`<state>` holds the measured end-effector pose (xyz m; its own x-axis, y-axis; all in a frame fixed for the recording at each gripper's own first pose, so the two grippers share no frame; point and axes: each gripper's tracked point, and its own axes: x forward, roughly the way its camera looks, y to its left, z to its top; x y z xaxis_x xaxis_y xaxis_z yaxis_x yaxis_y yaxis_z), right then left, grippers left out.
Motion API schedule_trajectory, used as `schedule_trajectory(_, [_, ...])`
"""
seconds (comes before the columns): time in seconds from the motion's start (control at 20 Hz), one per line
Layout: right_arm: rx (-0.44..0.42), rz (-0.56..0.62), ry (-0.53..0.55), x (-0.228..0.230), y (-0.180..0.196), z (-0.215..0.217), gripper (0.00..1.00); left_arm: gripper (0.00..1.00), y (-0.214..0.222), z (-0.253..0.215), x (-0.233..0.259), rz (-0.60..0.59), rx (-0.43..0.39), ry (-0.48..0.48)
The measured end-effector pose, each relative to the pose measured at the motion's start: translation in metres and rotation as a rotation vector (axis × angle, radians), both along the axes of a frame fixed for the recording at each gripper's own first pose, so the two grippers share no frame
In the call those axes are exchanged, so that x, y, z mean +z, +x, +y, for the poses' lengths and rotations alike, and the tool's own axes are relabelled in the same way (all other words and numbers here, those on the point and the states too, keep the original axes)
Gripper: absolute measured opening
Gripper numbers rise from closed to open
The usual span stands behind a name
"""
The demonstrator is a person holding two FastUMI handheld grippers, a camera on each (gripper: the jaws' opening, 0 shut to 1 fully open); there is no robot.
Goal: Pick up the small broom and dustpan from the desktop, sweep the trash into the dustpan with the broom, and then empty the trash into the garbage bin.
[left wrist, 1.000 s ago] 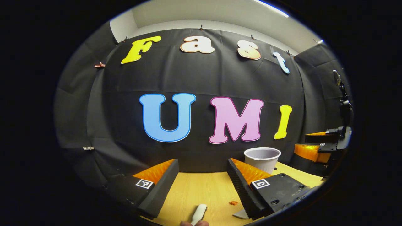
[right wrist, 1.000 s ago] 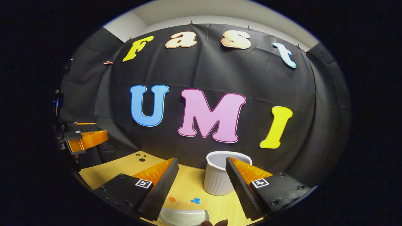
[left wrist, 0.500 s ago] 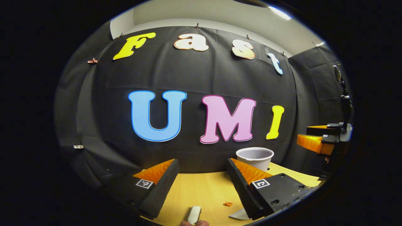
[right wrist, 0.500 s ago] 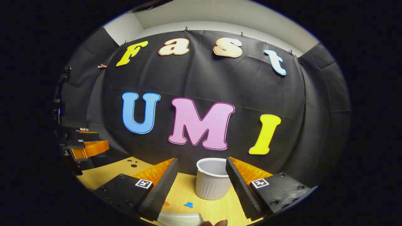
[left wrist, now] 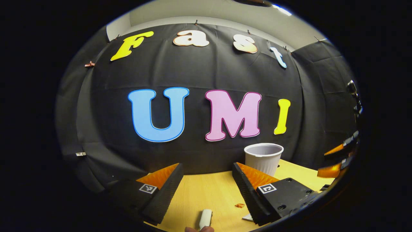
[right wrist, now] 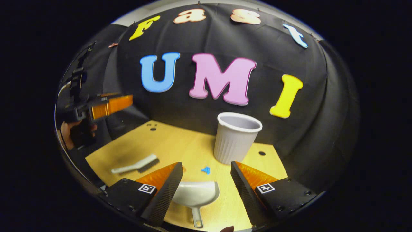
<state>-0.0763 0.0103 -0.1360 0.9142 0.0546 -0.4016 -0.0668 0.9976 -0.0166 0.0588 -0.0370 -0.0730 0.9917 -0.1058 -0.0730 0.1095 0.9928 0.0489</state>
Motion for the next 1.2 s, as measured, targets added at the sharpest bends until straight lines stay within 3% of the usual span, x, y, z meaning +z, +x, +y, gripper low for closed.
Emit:
schedule_trajectory(0.25, [0.076,0.303,-0.011,-0.102,-0.037,0.017,0.97,0.98,-0.002,0.005,-0.015,0.018,-0.005,0.016])
schedule_trajectory(0.55, [0.107,0.524,-0.01,-0.186,-0.049,0.019,0.96,0.98,-0.007,0.015,-0.028,0.05,0.012,0.016])
schedule_trajectory(0.9, [0.089,0.673,0.036,-0.248,-0.036,0.028,0.95,0.98,-0.012,0.028,-0.045,0.094,0.046,0.022])
schedule_trajectory(1.2, [0.104,0.719,0.054,-0.261,-0.019,0.038,0.9,0.98,-0.014,0.033,-0.056,0.119,0.071,0.03])
